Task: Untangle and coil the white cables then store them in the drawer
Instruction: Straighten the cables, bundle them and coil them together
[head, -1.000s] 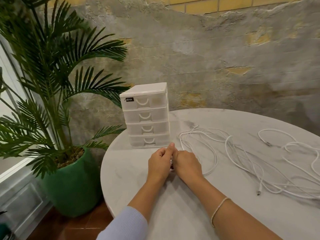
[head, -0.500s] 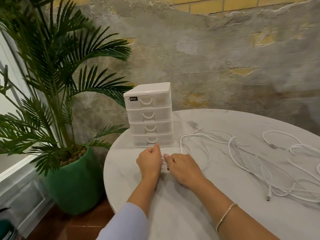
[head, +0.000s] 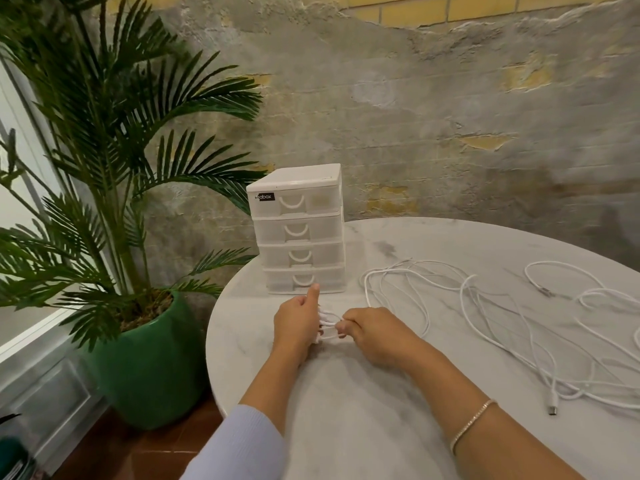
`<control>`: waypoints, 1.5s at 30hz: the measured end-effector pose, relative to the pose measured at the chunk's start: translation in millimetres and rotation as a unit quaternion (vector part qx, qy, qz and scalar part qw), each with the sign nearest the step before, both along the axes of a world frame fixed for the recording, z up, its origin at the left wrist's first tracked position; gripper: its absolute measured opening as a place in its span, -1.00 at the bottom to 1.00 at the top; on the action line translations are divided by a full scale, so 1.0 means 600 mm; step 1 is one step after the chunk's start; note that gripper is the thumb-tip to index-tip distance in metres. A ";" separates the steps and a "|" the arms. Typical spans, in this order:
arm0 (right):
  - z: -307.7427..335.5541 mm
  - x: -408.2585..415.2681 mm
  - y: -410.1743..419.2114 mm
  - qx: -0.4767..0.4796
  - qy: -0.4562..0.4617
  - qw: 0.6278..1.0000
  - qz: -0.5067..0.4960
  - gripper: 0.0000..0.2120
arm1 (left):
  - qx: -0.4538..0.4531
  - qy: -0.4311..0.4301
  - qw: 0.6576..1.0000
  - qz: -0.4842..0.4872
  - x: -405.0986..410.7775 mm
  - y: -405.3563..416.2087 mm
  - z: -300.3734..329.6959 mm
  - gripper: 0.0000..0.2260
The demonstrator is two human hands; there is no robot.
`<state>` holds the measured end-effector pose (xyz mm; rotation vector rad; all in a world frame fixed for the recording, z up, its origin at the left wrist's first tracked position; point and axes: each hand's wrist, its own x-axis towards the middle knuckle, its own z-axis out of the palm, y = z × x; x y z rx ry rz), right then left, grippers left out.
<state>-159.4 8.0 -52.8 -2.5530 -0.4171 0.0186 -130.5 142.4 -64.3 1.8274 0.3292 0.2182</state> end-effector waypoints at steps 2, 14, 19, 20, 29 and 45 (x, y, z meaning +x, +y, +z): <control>-0.002 0.002 -0.002 -0.021 -0.025 0.999 -0.031 -0.68 | -0.040 0.014 0.999 -0.031 0.003 0.000 -0.004 -0.63; 0.004 0.010 0.007 0.111 -0.104 0.979 -0.136 -0.64 | -0.426 -0.013 0.897 -0.115 -0.026 0.002 0.024 -0.61; -0.009 0.005 0.014 0.047 -0.070 0.993 -0.078 -0.65 | -0.393 -0.050 0.908 -0.136 -0.019 -0.023 0.014 -0.78; -0.011 0.002 0.018 0.032 -0.061 0.996 -0.064 -0.66 | -0.383 -0.050 0.915 -0.118 -0.015 -0.025 0.011 -0.79; -0.006 -0.018 0.048 -0.036 -0.050 0.998 -0.008 -0.64 | -0.466 -0.032 0.883 -0.044 -0.004 -0.021 0.013 -0.84; 0.007 -0.041 0.059 -0.140 -0.132 0.979 0.068 -0.48 | -0.373 -0.074 0.916 0.128 0.022 0.041 0.019 -0.75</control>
